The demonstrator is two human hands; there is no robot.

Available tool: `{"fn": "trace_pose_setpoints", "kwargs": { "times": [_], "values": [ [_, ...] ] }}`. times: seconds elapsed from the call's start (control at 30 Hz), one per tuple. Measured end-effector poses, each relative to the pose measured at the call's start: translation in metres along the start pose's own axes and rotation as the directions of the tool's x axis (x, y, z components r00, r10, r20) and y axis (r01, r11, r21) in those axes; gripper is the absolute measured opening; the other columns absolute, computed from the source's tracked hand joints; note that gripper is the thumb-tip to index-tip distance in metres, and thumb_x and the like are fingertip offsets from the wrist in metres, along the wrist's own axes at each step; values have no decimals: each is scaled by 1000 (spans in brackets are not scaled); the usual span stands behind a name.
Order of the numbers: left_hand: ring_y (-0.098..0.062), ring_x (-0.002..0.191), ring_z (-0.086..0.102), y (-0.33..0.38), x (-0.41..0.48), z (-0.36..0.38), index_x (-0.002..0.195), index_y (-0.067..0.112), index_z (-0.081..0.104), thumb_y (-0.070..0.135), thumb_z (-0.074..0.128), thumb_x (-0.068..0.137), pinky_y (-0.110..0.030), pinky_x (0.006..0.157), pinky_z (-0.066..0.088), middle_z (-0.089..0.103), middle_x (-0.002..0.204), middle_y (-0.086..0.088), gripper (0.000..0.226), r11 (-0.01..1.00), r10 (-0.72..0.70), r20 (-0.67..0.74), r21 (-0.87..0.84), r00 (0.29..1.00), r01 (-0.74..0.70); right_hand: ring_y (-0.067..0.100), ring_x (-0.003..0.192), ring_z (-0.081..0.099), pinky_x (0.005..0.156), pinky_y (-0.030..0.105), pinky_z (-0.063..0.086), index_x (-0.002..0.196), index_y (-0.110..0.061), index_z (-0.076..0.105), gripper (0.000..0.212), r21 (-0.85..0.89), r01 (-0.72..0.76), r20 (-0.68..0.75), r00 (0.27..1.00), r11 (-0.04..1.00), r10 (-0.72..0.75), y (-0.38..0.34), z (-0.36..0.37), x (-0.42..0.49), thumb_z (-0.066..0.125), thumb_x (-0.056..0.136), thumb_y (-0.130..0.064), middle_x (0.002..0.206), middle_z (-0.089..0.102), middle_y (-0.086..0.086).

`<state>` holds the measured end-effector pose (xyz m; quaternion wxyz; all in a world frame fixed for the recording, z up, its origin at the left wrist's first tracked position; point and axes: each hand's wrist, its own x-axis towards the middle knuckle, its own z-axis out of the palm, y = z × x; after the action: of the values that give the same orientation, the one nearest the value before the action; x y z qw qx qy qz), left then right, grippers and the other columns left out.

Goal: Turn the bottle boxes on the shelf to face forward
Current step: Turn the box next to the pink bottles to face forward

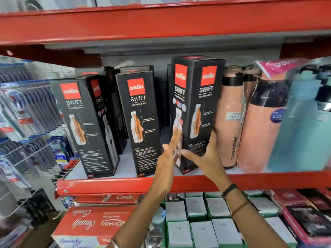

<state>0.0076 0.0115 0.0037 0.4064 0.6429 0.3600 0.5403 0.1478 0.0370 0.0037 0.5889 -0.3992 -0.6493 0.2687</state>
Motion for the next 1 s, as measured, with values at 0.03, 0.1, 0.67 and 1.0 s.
{"fn": "trace_pose_setpoints", "kwargs": {
  "times": [0.03, 0.1, 0.67, 1.0],
  "values": [
    [12, 126, 44, 5, 1, 1, 130, 46, 49, 85, 31, 73, -26, 110, 34, 38, 147, 26, 71, 1000, -6, 4, -3, 1000, 6, -29, 113, 36, 89, -3, 32, 134, -33, 23, 93, 18, 13, -38, 999, 1000, -12, -3, -1, 5, 84, 64, -31, 127, 38, -32],
    [8, 120, 52, 18, 1, 2, 121, 32, 58, 50, 42, 95, -13, 98, 40, 49, 143, 10, 35, 990, 110, -115, 96, 987, -100, -16, 117, 45, 92, 3, 37, 134, -23, 31, 89, 49, 49, -93, 995, 998, -45, -4, -4, 13, 85, 64, -23, 129, 49, -16],
    [7, 72, 57, -4, 23, -14, 148, 28, 29, 24, 48, 98, -9, 72, 47, 58, 87, 17, 53, 900, 235, -229, 418, 945, -123, -19, 137, 11, 112, 9, 12, 151, -18, 2, 69, -117, 95, 211, 975, 989, -68, 0, -7, 26, 45, 97, -23, 158, 9, -18],
    [-20, 63, 66, -21, 17, -10, 149, 35, 21, 15, 45, 98, -34, 68, 57, 58, 101, 18, 60, 891, 201, -208, 444, 957, -91, 11, 144, 25, 118, 35, 23, 149, -16, 15, 65, -148, 87, 91, 993, 985, -74, 31, 3, 15, 45, 92, -29, 158, 26, 2]
  ]
}}
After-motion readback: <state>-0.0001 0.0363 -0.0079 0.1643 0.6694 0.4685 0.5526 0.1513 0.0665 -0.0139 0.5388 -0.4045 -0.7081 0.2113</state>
